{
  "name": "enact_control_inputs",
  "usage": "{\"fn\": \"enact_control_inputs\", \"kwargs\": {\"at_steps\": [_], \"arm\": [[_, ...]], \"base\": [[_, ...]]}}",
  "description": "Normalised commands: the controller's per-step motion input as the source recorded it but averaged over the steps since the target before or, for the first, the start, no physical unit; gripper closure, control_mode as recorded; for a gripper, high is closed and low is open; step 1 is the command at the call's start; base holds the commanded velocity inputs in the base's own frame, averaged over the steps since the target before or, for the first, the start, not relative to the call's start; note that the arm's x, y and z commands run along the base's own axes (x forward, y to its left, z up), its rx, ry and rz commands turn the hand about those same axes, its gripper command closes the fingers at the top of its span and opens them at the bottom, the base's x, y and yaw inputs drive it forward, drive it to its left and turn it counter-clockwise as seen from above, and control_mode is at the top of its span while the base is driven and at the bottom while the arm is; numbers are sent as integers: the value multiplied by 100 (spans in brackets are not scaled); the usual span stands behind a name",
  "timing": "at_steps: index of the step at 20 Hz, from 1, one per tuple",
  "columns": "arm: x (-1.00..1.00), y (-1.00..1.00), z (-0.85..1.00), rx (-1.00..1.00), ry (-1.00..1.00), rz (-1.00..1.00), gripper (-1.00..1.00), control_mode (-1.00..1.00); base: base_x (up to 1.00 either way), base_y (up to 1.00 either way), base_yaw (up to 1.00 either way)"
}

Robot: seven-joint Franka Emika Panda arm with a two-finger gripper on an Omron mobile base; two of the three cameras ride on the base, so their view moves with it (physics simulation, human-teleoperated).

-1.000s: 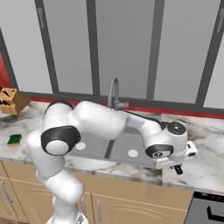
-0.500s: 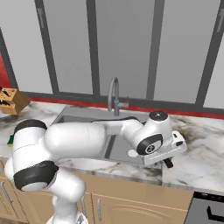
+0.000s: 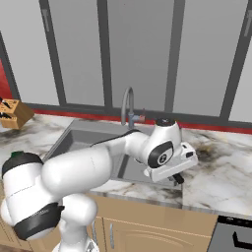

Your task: Pick the pan and sponge and place them into the sink. Then turn on the water.

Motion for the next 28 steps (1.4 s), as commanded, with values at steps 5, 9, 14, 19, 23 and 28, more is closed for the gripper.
{"fn": "enact_control_inputs", "kwargs": {"at_steps": [5,9,14,19,23,28], "arm": [[2,18,34,6,10,7,100,-100],[0,11,40,7,7,7,100,-100],[-4,31,20,6,2,5,100,-100],[-13,43,0,5,-7,-3,100,-100],[-10,43,0,2,-9,-7,100,-100],[-9,46,1,0,-6,-5,100,-100]], "base": [[0,0,0],[0,0,0],[0,0,0],[0,0,0],[0,0,0],[0,0,0]]}}
